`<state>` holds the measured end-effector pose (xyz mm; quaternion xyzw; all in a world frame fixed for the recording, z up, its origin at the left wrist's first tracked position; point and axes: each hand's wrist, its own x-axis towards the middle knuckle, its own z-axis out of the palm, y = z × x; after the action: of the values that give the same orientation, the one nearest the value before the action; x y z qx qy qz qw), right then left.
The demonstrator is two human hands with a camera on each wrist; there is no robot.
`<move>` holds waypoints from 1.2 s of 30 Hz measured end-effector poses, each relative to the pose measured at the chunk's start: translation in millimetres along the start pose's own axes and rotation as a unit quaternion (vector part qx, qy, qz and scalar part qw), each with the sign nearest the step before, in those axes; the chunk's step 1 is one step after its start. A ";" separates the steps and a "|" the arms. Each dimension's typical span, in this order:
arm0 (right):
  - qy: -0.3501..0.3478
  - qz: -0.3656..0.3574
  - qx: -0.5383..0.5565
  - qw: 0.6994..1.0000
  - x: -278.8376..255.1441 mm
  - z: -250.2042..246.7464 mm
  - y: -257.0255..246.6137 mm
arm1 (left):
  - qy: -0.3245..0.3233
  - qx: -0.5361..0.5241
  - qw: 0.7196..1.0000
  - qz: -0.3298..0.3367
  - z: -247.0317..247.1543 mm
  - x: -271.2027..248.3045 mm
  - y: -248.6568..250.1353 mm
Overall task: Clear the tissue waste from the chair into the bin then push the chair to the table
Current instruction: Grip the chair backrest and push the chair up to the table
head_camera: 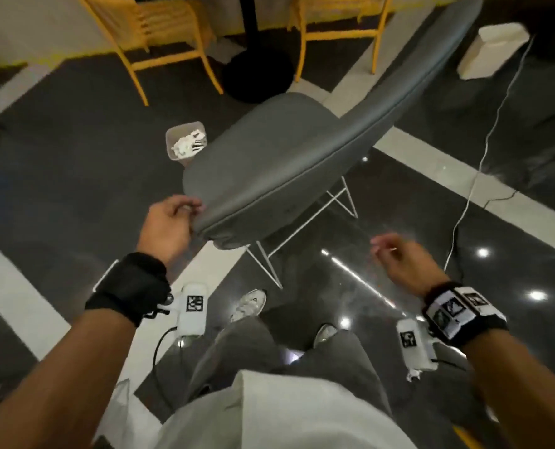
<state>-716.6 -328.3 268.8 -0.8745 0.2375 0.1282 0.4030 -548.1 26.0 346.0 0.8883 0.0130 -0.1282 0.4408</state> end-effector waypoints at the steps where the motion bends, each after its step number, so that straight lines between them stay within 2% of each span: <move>1: 0.011 -0.024 0.024 0.999 6.5 -17.0 -8.5 | 0.020 -0.029 0.999 -0.015 -1.7 -4.8 16.6; 3: 0.007 -0.071 0.031 0.997 16.6 -47.3 -23.7 | 0.039 -0.051 0.998 -0.018 0.3 -19.3 47.5; 4: -0.001 -0.096 0.030 0.995 20.0 -57.8 -31.4 | 0.042 -0.025 0.999 -0.011 3.8 -27.3 62.6; 6: -0.012 -0.142 0.028 0.989 24.4 -72.1 -49.3 | 0.036 0.067 0.997 0.023 16.6 -40.0 90.1; 8: -0.014 -0.200 0.012 0.980 26.9 -86.4 -70.6 | 0.049 0.163 0.983 0.069 39.5 -44.5 117.2; 11: 0.033 -0.294 -0.012 0.955 36.0 -110.8 -98.7 | 0.103 0.290 0.945 0.110 83.2 -38.2 145.0; 14: 0.110 -0.383 -0.051 0.916 55.0 -140.1 -125.3 | 0.151 0.366 0.912 0.110 115.8 -27.5 164.2; 17: 0.139 -0.433 -0.112 0.884 92.7 -158.9 -143.2 | 0.181 0.387 0.900 0.089 128.4 -20.8 174.6; 22: 0.105 -0.374 -0.317 0.865 156.8 -177.3 -154.5 | 0.197 0.390 0.896 0.077 129.8 -10.3 174.9; 26: 0.127 -0.332 -0.392 0.849 175.1 -182.4 -157.0 | 0.195 0.405 0.890 0.074 129.7 -9.7 174.2; 31: 0.134 -0.296 -0.401 0.857 167.9 -171.9 -160.7 | 0.203 0.430 0.874 0.098 123.5 -8.9 168.2; 36: 0.156 -0.290 -0.394 0.858 148.8 -159.0 -160.3 | 0.189 0.434 0.872 0.125 108.8 -12.7 152.6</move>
<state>-501.1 -406.3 412.3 -0.9981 -0.0371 -0.0500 0.0017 -563.2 -151.7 405.1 0.9917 -0.0717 0.1056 0.0129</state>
